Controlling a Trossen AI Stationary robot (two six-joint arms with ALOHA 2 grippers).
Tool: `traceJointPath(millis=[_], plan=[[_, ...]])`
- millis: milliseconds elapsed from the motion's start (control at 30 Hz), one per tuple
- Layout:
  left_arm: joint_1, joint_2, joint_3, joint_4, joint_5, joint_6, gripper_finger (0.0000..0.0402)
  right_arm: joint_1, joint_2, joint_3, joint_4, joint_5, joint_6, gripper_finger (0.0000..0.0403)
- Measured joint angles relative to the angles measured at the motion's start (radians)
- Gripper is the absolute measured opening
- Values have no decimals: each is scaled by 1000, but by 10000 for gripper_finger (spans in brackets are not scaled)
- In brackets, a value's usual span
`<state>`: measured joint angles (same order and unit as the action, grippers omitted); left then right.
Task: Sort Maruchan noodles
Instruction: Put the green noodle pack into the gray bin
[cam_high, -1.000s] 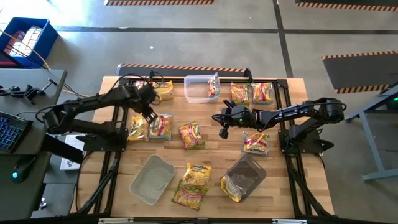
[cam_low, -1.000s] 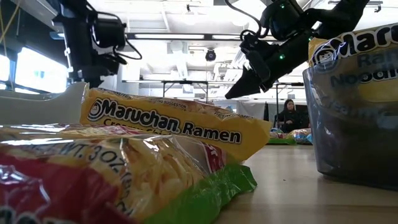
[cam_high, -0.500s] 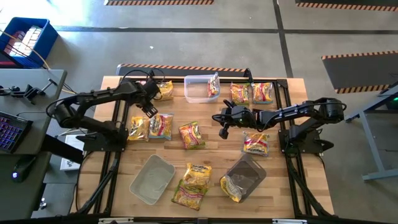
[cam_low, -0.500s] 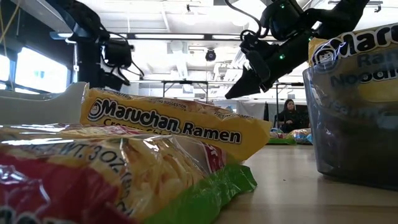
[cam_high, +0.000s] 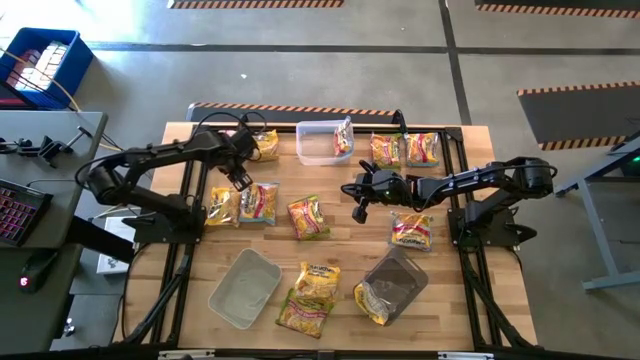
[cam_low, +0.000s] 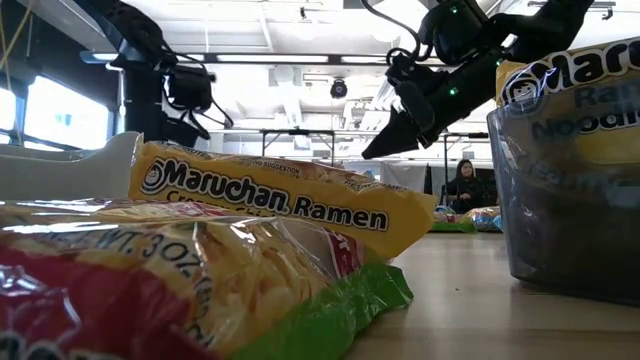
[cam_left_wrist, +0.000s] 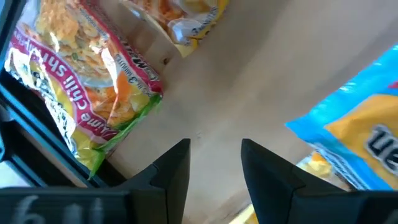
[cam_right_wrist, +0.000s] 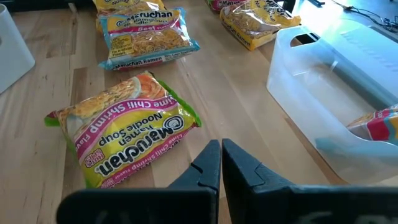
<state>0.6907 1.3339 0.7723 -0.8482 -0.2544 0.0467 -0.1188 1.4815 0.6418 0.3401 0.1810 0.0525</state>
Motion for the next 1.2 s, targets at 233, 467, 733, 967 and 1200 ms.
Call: traceJointPath(millis=[233, 467, 733, 967, 1200], plan=[[-62, -65, 0, -10, 160, 61, 119, 0, 0, 0, 0, 0, 0, 0], [-200, -151, 0, 62, 224, 17, 106, 0, 0, 0, 0, 0, 0, 0], [-399, -199, 0, 218, 325, -59, 86, 0, 0, 0, -2, 0, 0, 0], [-581, -200, 0, 388, 350, -96, 68, 0, 0, 0, -1, 0, 0, 0], [-719, -194, 0, 535, 350, -164, 52, 0, 0, 0, -1, 0, 0, 0]])
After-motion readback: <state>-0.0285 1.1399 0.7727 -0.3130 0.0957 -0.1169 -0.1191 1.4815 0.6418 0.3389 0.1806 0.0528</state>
